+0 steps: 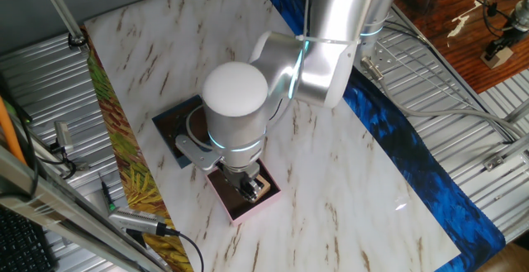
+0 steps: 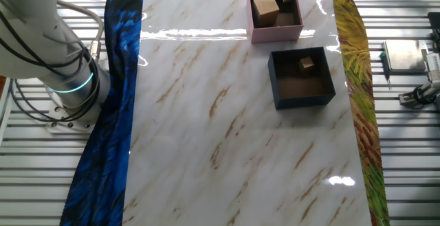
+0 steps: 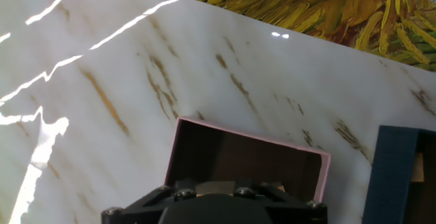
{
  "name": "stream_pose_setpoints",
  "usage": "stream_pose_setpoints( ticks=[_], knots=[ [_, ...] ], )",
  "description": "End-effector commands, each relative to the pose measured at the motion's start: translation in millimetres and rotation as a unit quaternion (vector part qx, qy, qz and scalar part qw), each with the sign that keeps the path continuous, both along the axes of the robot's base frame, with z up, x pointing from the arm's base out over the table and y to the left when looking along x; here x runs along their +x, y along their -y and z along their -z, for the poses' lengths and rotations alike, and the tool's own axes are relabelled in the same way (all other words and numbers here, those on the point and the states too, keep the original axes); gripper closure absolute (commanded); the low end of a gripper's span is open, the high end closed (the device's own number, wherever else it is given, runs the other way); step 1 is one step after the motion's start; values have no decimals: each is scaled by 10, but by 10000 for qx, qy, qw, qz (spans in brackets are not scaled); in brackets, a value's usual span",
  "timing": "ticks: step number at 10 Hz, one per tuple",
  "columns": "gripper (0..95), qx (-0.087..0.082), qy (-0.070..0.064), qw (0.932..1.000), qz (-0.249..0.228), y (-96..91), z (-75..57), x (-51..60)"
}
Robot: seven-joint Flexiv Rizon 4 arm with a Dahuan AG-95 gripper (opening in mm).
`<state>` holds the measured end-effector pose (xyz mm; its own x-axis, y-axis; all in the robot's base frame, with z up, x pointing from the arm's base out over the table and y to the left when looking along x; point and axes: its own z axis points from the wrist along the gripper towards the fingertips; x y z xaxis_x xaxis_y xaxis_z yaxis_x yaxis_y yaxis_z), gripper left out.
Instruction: Move an object from one box to another
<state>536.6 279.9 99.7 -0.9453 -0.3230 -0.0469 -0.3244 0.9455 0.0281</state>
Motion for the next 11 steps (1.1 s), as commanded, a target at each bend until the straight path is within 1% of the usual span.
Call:
stream_pose_setpoints(
  ticks=[1, 4, 11],
  knots=[
    [950, 10, -28, 10000, -42, -8, 2, 6],
    [950, 31, -18, 10000, -42, -8, 2, 6],
    [950, 62, 6, 9997, -242, -8, 2, 6]
  ],
)
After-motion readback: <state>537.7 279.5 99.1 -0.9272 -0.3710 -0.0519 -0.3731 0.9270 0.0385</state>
